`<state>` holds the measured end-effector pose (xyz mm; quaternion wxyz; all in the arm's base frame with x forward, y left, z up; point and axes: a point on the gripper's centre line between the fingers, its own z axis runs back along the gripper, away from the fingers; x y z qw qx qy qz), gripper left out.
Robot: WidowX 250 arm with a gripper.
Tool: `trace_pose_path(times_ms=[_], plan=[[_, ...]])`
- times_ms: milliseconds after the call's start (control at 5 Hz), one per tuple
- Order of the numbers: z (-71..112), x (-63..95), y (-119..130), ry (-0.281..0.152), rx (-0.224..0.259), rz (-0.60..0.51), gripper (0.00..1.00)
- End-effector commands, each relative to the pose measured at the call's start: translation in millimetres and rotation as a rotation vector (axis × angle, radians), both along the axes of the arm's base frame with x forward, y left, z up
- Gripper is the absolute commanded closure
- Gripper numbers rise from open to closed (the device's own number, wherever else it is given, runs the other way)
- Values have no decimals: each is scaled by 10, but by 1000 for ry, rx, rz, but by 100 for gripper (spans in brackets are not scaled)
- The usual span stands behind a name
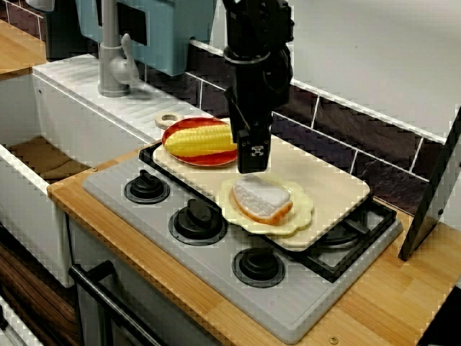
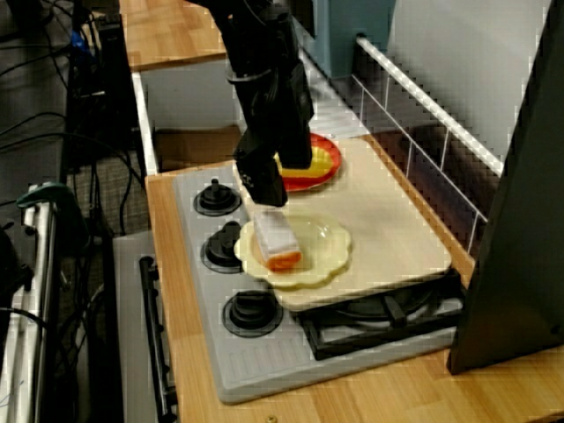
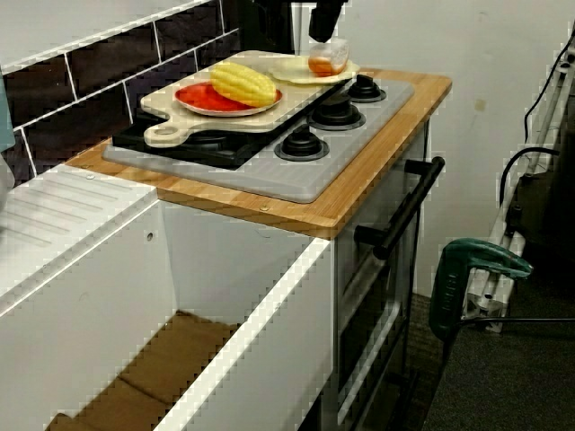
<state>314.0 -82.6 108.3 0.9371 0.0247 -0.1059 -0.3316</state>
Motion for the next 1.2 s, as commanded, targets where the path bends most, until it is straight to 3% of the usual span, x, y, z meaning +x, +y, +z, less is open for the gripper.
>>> trace_pose_path(times_ms=[0,400,600,800,1000], plan=[[190,-50,272,-84,-4,5,0],[124,-18,330,-91,9,48,0],[133,-30,385,-90,9,140,0],[284,133,524,-48,-8,204,0],[285,149,626,-17,-16,253,0]])
